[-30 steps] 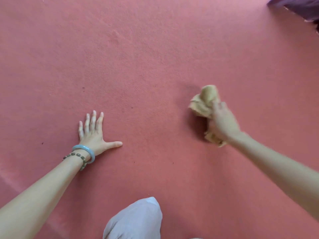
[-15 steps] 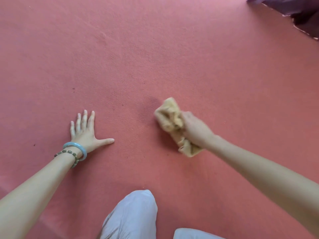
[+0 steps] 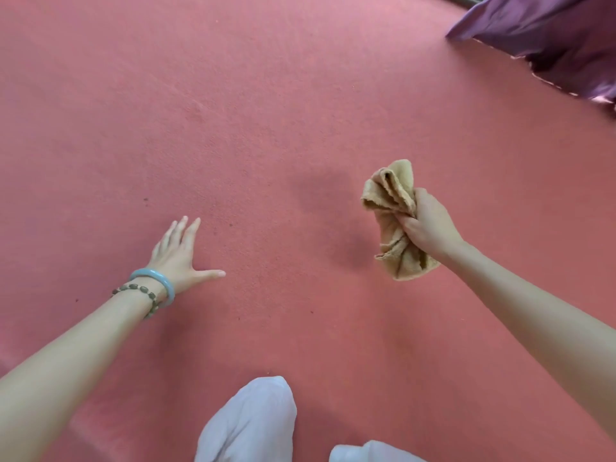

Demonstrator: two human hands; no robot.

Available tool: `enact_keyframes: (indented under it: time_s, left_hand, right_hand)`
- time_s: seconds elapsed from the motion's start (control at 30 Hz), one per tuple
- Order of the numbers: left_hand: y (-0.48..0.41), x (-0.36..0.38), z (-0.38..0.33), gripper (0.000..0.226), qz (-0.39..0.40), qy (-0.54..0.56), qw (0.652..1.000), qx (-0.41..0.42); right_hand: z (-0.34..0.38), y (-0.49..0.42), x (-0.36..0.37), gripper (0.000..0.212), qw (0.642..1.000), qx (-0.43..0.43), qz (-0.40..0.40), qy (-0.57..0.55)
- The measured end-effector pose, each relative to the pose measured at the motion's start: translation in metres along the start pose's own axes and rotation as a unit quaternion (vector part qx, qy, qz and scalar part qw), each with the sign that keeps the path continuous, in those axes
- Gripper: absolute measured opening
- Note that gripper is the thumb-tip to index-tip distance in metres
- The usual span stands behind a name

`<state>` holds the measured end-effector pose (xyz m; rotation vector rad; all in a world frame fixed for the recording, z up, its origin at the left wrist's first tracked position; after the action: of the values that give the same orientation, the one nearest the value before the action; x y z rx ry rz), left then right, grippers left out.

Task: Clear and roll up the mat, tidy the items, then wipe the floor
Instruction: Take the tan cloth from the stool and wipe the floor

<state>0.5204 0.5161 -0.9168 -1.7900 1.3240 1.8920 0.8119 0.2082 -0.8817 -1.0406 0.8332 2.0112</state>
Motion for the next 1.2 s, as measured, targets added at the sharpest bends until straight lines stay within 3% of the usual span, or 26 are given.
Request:
enact_keyframes:
  time_s: [0.17, 0.4, 0.53, 0.73, 1.03, 1.2]
  left_hand:
    - [0.009, -0.077, -0.035, 0.111, -0.034, 0.002, 0.998, 0.056]
    - [0.044, -0.154, -0.026, 0.110, -0.093, 0.009, 0.996, -0.007]
    - [0.039, -0.177, -0.014, 0.111, -0.086, -0.049, 0.995, 0.027]
    - [-0.006, -0.177, 0.016, 0.118, -0.029, -0.195, 0.976, 0.087]
    - [-0.084, -0.153, 0.124, 0.119, -0.013, -0.211, 0.964, 0.160]
    - [-0.133, -0.171, 0.173, 0.116, -0.005, -0.235, 0.929, 0.286]
  right_hand:
    - [0.052, 0.002, -0.026, 0.030, 0.996, -0.022, -0.004, -0.087]
    - [0.104, 0.019, -0.080, 0.031, 0.983, -0.001, -0.012, -0.186]
    - [0.120, 0.021, -0.083, 0.030, 0.981, -0.033, -0.003, -0.193]
    - [0.140, 0.003, -0.050, 0.030, 0.985, -0.054, -0.010, -0.166]
    - [0.183, -0.036, 0.018, 0.028, 0.992, 0.002, -0.036, -0.117]
    - [0.226, -0.049, 0.045, 0.025, 0.989, 0.050, -0.074, -0.116]
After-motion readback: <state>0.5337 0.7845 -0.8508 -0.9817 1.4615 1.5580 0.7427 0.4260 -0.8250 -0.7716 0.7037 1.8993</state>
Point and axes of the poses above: each hand's wrist, its own y-axis away from the middle knuckle, its own x-axis out of the palm, z = x × y, the point moved 1 cm from there along -y, towards the middle knuckle, and after that the axes turned 1 degree about -x, right-handed, at the moved point
